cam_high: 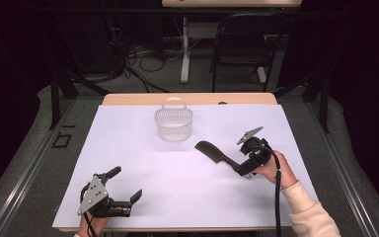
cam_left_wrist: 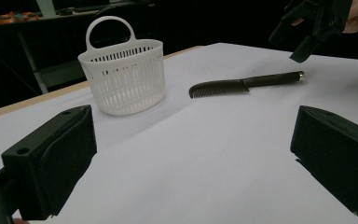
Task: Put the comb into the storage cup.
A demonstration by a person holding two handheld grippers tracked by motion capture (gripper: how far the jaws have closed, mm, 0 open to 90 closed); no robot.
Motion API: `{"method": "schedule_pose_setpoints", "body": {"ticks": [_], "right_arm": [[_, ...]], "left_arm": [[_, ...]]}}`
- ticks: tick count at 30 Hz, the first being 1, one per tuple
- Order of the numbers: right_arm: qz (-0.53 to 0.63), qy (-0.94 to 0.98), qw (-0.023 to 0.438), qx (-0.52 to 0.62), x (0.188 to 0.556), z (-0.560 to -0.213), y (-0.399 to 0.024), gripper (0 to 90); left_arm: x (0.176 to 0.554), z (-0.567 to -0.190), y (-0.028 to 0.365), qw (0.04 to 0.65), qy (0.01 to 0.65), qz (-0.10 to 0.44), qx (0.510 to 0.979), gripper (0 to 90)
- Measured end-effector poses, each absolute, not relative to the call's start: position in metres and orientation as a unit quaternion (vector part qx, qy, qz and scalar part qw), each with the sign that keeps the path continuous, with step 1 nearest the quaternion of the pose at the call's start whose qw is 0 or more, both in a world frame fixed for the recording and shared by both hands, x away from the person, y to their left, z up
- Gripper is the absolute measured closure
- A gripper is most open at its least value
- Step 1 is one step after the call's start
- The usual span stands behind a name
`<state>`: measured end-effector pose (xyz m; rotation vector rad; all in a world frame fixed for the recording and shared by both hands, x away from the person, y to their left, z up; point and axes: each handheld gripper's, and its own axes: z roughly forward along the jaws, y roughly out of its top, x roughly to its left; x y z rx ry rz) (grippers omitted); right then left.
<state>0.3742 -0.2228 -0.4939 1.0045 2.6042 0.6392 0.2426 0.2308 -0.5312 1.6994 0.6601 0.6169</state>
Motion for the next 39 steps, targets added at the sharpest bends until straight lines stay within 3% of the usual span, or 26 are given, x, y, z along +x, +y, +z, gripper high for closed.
{"method": "schedule_pose_setpoints", "body": {"ticks": [4,19,25,39], "right_arm": [[0.218,0.904,0.13,0.345,0.378,-0.497,-0.217,0.0],[0.194,0.915,0.101,0.339,0.397,-0.508,-0.2,0.0],[0.189,0.918,0.096,0.335,0.403,-0.512,-0.192,3.8],[0.132,0.936,0.106,0.309,0.412,-0.522,-0.172,46.6]], "left_arm": [[0.243,-0.531,0.231,0.572,0.28,0.263,0.725,0.3],[0.242,-0.531,0.23,0.571,0.278,0.262,0.727,0.4],[0.243,-0.531,0.231,0.572,0.28,0.262,0.725,0.3],[0.243,-0.532,0.231,0.572,0.281,0.26,0.725,0.4]]}}
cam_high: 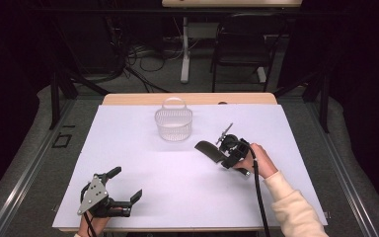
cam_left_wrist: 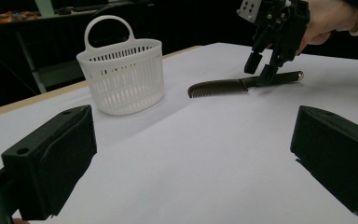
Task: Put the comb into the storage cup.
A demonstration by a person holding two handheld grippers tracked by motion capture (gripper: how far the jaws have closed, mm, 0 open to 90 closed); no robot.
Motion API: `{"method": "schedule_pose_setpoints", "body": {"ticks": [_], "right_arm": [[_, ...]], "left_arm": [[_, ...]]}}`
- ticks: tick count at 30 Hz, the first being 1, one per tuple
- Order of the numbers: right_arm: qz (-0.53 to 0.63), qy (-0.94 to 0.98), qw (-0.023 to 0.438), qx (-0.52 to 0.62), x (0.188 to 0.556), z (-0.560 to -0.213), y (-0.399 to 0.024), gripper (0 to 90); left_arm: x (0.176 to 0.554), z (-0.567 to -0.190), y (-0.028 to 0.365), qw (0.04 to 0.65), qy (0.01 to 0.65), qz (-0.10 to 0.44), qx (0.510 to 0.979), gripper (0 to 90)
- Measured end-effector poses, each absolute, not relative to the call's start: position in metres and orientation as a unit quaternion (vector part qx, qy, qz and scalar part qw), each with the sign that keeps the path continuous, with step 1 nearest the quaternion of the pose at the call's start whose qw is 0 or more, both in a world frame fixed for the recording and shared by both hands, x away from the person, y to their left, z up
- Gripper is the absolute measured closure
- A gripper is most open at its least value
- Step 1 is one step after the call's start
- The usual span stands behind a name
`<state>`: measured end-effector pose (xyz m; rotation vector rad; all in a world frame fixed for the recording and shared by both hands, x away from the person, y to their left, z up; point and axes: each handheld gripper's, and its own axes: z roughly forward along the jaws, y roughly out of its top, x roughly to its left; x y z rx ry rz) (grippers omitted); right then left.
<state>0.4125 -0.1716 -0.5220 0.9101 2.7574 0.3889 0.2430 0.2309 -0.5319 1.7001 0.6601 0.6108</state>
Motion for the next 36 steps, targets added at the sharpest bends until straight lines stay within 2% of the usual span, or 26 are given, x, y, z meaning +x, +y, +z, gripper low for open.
{"method": "schedule_pose_setpoints", "body": {"ticks": [7,11,25,36], "right_arm": [[0.122,0.939,0.101,0.306,0.417,-0.525,-0.17,58.8],[0.116,0.939,0.095,0.308,0.42,-0.528,-0.168,62.4],[0.11,0.94,0.082,0.314,0.423,-0.528,-0.165,70.9],[0.13,0.93,0.069,0.338,0.425,-0.528,-0.17,72.2]], "left_arm": [[0.243,-0.532,0.231,0.572,0.281,0.26,0.725,0.4],[0.243,-0.532,0.231,0.572,0.28,0.26,0.726,0.4],[0.243,-0.532,0.231,0.572,0.281,0.26,0.726,0.4],[0.243,-0.532,0.231,0.573,0.281,0.259,0.725,0.4]]}}
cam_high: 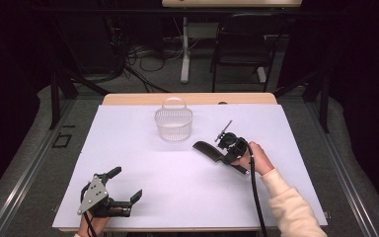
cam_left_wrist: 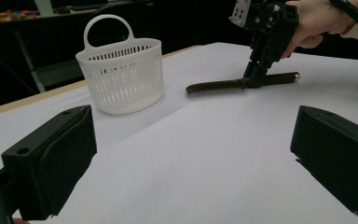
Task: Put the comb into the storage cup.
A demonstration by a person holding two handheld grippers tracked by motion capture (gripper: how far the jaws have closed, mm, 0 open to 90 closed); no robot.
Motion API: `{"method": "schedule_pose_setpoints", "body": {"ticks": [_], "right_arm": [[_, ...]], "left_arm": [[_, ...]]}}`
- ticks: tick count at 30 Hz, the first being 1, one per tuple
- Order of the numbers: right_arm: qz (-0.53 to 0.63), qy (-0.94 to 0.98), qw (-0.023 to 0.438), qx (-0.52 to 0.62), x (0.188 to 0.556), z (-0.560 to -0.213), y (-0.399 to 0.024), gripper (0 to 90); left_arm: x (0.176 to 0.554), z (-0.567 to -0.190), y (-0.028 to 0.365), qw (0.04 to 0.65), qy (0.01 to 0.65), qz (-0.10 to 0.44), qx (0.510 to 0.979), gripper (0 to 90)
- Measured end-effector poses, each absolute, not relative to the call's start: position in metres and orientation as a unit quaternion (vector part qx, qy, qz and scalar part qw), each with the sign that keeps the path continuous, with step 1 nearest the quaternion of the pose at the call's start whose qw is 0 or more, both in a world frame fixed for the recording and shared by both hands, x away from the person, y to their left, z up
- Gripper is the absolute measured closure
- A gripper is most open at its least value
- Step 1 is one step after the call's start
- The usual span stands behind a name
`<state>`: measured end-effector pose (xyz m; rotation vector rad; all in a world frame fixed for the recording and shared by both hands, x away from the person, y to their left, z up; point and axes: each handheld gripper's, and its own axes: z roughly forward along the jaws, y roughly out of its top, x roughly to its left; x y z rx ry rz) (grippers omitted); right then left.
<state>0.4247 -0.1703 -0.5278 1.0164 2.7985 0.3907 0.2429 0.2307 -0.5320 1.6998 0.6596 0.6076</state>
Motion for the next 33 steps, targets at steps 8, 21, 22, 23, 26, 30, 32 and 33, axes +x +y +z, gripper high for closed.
{"method": "schedule_pose_setpoints", "body": {"ticks": [8,21,22,23,26,30,32,33], "right_arm": [[0.145,0.925,0.075,0.342,0.422,-0.521,-0.172,72.2],[0.181,0.918,0.084,0.342,0.415,-0.51,-0.178,72.3],[0.184,0.917,0.084,0.345,0.415,-0.51,-0.178,72.3],[0.185,0.917,0.084,0.344,0.415,-0.509,-0.179,72.3],[0.19,0.915,0.086,0.346,0.414,-0.507,-0.18,72.3],[0.199,0.913,0.088,0.347,0.412,-0.505,-0.184,72.3],[0.204,0.911,0.087,0.346,0.409,-0.505,-0.186,72.4],[0.207,0.91,0.088,0.348,0.408,-0.504,-0.188,72.3]], "left_arm": [[0.243,-0.532,0.231,0.573,0.281,0.26,0.725,0.4],[0.242,-0.532,0.231,0.575,0.281,0.26,0.723,0.4],[0.242,-0.532,0.231,0.575,0.282,0.26,0.723,0.3],[0.243,-0.532,0.232,0.575,0.282,0.259,0.723,0.4],[0.242,-0.532,0.231,0.575,0.281,0.26,0.723,0.4],[0.242,-0.532,0.231,0.575,0.282,0.26,0.723,0.4],[0.243,-0.532,0.231,0.574,0.282,0.26,0.723,0.4],[0.243,-0.532,0.231,0.574,0.282,0.26,0.723,0.4]]}}
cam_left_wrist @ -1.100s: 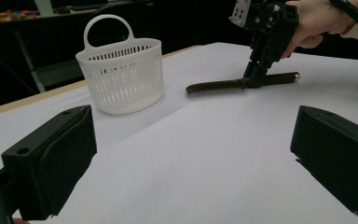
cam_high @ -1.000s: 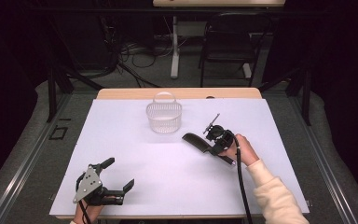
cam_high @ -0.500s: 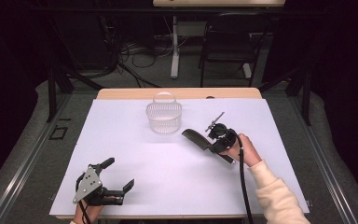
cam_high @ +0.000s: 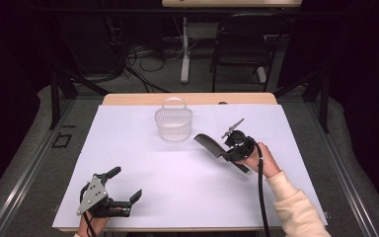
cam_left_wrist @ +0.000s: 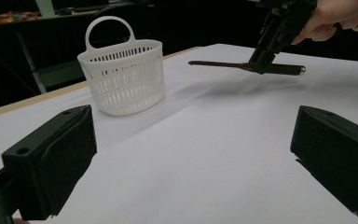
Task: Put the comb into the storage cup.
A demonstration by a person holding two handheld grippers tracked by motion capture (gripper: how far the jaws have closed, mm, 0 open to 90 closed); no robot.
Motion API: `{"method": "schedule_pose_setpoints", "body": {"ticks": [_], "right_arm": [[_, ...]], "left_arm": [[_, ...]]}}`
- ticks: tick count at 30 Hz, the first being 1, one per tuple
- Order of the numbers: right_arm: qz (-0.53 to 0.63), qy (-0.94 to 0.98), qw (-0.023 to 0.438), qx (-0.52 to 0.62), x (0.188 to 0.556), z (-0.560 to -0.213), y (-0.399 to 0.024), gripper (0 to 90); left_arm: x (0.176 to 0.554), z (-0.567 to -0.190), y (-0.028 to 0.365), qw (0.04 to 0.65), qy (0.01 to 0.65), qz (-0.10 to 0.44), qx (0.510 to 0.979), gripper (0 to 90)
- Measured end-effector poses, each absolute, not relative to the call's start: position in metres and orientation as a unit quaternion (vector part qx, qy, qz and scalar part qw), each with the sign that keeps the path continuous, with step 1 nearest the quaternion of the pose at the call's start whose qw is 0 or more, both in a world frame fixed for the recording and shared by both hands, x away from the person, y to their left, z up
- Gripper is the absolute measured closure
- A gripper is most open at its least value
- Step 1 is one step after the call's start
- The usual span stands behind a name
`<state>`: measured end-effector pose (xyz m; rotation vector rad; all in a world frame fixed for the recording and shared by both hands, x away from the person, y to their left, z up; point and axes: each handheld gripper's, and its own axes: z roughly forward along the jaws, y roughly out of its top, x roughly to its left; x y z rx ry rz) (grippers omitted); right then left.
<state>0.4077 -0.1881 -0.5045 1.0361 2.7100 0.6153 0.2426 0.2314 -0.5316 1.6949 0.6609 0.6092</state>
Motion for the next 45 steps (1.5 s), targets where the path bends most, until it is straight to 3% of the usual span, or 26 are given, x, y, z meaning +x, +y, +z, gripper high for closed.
{"method": "schedule_pose_setpoints", "body": {"ticks": [25,45], "right_arm": [[0.259,0.893,0.099,0.354,0.405,-0.491,-0.198,72.5],[0.308,0.875,0.134,0.349,0.401,-0.482,-0.199,72.5]], "left_arm": [[0.243,-0.532,0.231,0.575,0.282,0.259,0.723,0.3],[0.243,-0.531,0.231,0.574,0.282,0.259,0.724,0.3]]}}
